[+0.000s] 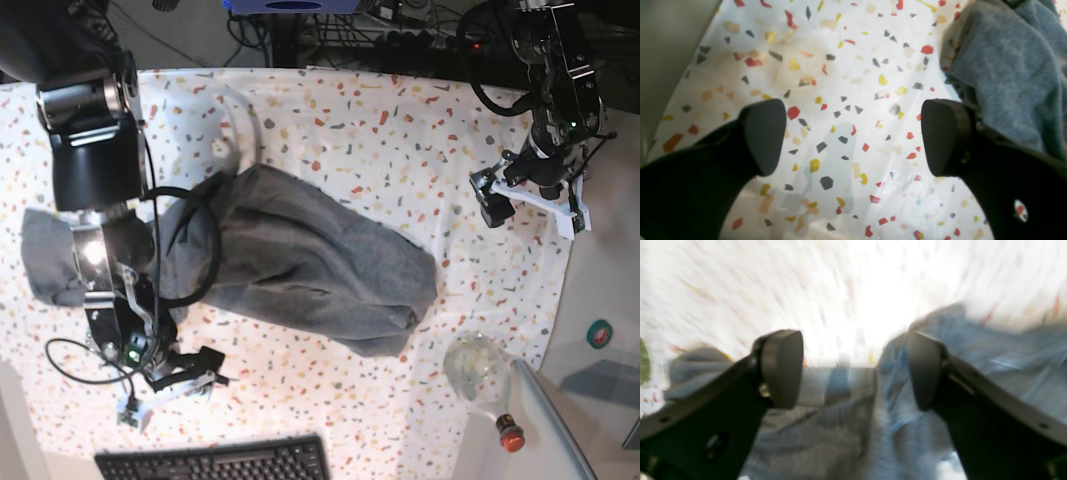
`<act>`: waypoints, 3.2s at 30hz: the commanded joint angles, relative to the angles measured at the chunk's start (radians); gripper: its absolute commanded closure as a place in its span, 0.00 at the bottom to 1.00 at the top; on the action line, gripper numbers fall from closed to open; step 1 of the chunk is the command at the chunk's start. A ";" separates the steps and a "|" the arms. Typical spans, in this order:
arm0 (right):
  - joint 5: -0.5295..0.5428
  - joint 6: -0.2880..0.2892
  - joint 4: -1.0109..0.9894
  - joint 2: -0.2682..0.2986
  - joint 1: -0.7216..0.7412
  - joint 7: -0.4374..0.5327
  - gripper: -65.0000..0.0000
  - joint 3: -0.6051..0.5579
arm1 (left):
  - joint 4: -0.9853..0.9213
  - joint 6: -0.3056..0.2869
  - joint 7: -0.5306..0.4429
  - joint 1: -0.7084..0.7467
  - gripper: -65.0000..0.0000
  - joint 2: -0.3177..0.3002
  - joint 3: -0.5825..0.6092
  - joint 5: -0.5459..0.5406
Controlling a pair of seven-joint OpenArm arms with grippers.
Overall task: Layout the t-shirt on the table in an organized manner, then fold the t-shirt properly
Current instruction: 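Drag the grasped shirt end with the right gripper away from the left gripper, then move the left gripper to the shirt's hem and pinch it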
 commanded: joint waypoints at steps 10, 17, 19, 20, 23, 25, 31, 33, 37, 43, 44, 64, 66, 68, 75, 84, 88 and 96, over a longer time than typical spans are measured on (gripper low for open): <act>-0.007 -0.008 0.585 0.089 -0.562 -0.030 0.36 -0.012 | 0.018 -0.004 -0.021 -0.007 0.07 -0.040 -0.004 0.000; -0.005 -0.006 0.539 0.047 -0.611 -0.029 0.36 -0.009 | 0.018 -0.004 -0.022 -0.007 0.07 -0.078 -0.004 0.000; -0.002 -0.006 0.499 0.046 -0.588 -0.029 0.36 -0.012 | 0.018 -0.004 -0.022 -0.007 0.07 -0.078 -0.004 0.000; -0.002 -0.006 0.480 0.044 -0.580 -0.027 0.36 -0.012 | 0.018 -0.004 -0.022 -0.006 0.07 -0.078 -0.004 0.000; -0.002 -0.006 0.437 0.043 -0.566 0.010 0.36 -0.012 | 0.018 -0.004 -0.022 0.007 0.07 -0.077 -0.004 0.000; -0.002 -0.006 0.406 0.043 -0.562 0.040 0.37 -0.012 | 0.018 -0.004 -0.022 0.014 0.07 -0.077 -0.004 0.000; 0.001 0.101 0.341 0.041 -0.569 0.122 0.76 -0.006 | 0.017 -0.004 -0.022 0.017 0.07 -0.077 -0.004 0.000; 0.001 0.152 0.335 0.015 -0.588 0.142 1.00 0.000 | 0.017 -0.004 -0.022 0.017 0.07 -0.077 -0.004 0.000; -0.001 0.178 0.417 -0.023 -0.680 0.154 1.00 0.110 | 0.017 -0.004 -0.022 0.017 0.07 -0.077 -0.004 0.000; -0.001 0.178 0.587 0.009 -0.892 0.156 1.00 0.281 | 0.017 -0.004 -0.022 0.017 0.07 -0.077 -0.004 0.000; -0.001 0.178 0.590 0.010 -0.919 0.157 1.00 0.313 | 0.017 -0.004 -0.022 0.017 0.07 -0.077 -0.004 0.000; -0.001 0.178 0.463 -0.028 -0.959 0.100 1.00 0.689 | 0.017 -0.004 -0.022 0.008 0.07 -0.077 -0.002 0.000; -0.001 0.178 0.464 -0.031 -0.944 0.048 1.00 0.690 | 0.017 -0.004 -0.022 0.008 0.07 -0.077 -0.002 -0.002; -0.001 0.178 0.464 -0.033 -0.933 0.022 0.85 0.695 | 0.018 -0.006 -0.022 0.008 0.07 -0.077 0.004 -0.006; -0.004 0.178 0.608 -0.079 -0.964 0.245 0.54 0.727 | 0.034 -0.006 -0.022 0.008 0.89 -0.052 0.110 -0.008; -0.007 0.471 0.504 0.041 -0.726 0.079 0.80 0.732 | -0.060 0.002 -0.021 -0.253 1.00 -0.002 0.749 -0.002; -0.007 0.535 0.449 0.047 -0.671 -0.024 1.00 0.735 | -0.339 0.066 -0.016 -0.423 1.00 0.077 0.845 0.000; -0.007 0.535 0.444 0.046 -0.680 -0.024 1.00 0.735 | -0.686 0.091 -0.041 -0.582 1.00 0.093 0.912 0.000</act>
